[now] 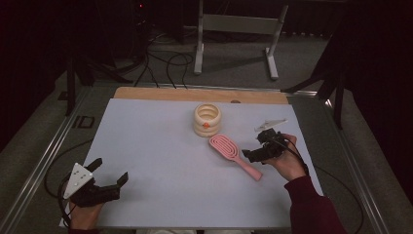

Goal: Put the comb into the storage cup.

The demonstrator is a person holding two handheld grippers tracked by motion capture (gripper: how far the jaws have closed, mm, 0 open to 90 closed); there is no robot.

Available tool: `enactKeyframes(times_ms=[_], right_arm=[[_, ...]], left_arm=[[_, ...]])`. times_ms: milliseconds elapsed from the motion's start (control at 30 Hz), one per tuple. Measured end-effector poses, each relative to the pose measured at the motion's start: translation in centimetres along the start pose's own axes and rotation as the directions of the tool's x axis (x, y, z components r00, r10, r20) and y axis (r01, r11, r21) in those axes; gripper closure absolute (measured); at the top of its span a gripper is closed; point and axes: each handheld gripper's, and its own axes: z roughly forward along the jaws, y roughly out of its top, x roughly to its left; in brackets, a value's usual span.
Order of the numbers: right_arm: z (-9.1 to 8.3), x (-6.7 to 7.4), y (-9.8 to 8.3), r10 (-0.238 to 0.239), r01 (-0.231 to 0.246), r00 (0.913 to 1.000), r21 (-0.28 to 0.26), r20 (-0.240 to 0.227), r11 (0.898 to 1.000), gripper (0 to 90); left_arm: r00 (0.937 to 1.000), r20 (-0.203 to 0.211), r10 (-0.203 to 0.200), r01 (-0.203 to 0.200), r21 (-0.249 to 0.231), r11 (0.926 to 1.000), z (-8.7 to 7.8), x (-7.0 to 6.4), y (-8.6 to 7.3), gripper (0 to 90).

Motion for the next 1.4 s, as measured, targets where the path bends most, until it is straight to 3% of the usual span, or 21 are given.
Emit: enactKeyframes(times_ms=[167, 567, 1400], right_arm=[[1.3, -0.3, 0.1, -0.002, 0.004, 0.9990, 0.038, -0.045, 0.999, 9.6], [3.8, 0.1, 0.3, -0.032, 0.041, 0.9972, 0.128, -0.068, 0.991, 9.6], [7.6, 0.7, 0.3, -0.027, 0.060, 0.9922, 0.276, -0.121, 0.959, 11.7]], left_arm=[[1.0000, 0.001, -0.001, 0.001, 0.001, 1.0000, 0.0, 0.0, 0.0, 0.0], [1.0000, 0.007, 0.005, -0.005, 0.005, 1.0000, 0.1, -0.1, -0.1, 0.0], [0.9998, 0.017, 0.004, -0.005, 0.013, 0.9999, 0.3, -0.2, -0.2, 0.0]])
